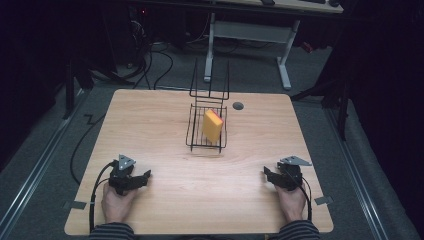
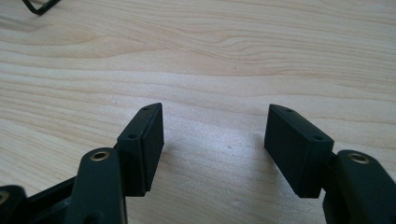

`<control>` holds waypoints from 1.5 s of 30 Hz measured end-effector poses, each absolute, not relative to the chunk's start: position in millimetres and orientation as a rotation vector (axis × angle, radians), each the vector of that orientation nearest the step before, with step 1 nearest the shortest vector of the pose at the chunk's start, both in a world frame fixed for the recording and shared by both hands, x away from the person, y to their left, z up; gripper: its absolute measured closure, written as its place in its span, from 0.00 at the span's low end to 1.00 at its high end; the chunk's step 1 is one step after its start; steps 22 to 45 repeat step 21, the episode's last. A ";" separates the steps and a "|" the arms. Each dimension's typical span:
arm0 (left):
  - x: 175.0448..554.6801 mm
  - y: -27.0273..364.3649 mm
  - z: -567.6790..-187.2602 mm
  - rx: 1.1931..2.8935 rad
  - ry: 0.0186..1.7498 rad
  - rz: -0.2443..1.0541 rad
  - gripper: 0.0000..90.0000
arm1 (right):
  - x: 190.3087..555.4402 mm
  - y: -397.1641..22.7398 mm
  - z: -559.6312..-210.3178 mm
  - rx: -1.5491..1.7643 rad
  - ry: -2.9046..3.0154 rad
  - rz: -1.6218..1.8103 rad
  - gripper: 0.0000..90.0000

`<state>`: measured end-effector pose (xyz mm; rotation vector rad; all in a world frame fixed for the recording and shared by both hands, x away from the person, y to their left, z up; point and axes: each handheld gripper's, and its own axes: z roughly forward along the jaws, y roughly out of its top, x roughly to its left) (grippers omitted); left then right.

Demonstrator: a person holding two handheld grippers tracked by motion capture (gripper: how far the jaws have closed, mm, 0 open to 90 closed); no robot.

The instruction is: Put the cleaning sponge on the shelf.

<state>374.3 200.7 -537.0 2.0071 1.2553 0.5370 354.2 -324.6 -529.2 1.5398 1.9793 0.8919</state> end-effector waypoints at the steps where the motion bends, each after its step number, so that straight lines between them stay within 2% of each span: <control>1: 374.3 200.7 -537.0 2.007 1.255 0.537 0.29 | 354.4 -323.7 -529.8 1.548 1.982 0.881 0.42; 9: 374.2 200.7 -537.0 2.008 1.255 0.537 0.29 | 355.1 -320.4 -530.4 1.524 1.987 0.835 0.37; 45: 374.2 200.8 -537.0 2.008 1.255 0.537 0.29 | 355.0 -320.5 -530.5 1.525 1.987 0.836 0.37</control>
